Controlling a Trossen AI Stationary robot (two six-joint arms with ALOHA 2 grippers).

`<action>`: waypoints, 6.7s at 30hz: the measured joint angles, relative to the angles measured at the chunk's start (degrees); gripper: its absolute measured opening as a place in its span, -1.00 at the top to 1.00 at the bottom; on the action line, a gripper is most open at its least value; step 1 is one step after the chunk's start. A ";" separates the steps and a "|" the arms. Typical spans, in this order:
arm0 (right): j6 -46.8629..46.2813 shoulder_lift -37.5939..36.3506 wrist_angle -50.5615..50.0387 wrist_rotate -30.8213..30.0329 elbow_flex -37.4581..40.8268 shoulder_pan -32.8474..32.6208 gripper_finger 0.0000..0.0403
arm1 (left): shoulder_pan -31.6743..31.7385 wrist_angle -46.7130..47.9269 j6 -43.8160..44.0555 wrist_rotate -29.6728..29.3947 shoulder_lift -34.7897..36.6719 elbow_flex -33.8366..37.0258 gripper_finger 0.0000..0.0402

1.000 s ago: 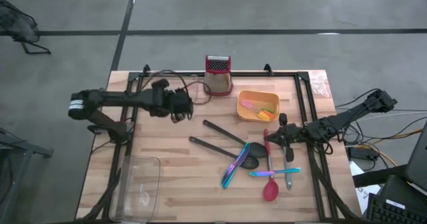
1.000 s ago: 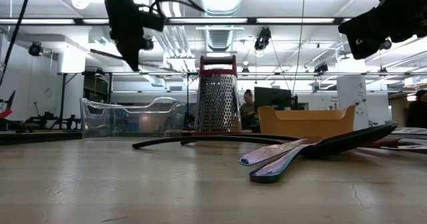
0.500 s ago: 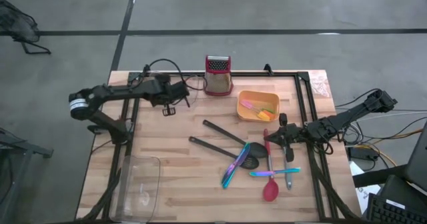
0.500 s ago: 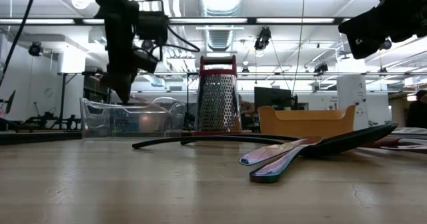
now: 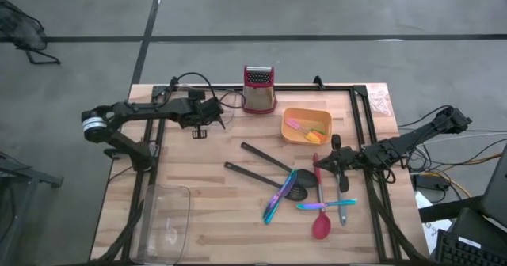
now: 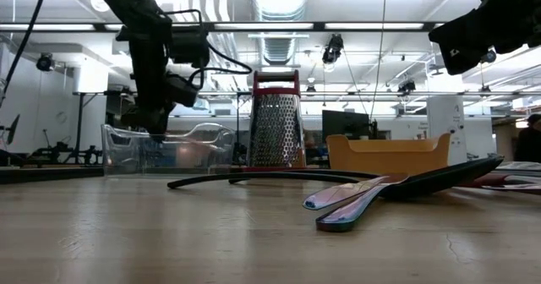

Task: Pick & Place Kitchen Items
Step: Put the brown knife into the top transparent bin, then put the blue knife into the top transparent bin

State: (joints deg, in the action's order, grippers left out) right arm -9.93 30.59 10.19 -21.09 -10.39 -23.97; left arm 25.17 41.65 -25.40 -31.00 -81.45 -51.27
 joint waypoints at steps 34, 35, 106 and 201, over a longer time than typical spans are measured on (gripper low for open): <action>-0.61 0.00 0.01 -0.01 0.04 0.00 0.96 | -26.01 -20.44 59.57 36.09 -0.47 -17.17 0.18; -0.59 0.00 -0.01 -0.01 0.04 0.00 0.96 | -27.41 -23.71 61.02 36.06 -0.77 -15.90 0.18; -0.20 0.25 1.28 0.03 0.07 -0.02 0.96 | -39.04 -57.69 88.46 41.52 -34.47 -16.20 -0.09; -3.15 6.69 3.83 0.01 0.33 -0.02 0.96 | -45.06 -11.68 67.28 13.43 -34.53 -33.81 0.79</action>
State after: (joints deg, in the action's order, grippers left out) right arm -13.08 37.28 14.02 -21.08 -10.07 -23.99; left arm -19.89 29.97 41.88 -17.58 -115.98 -85.07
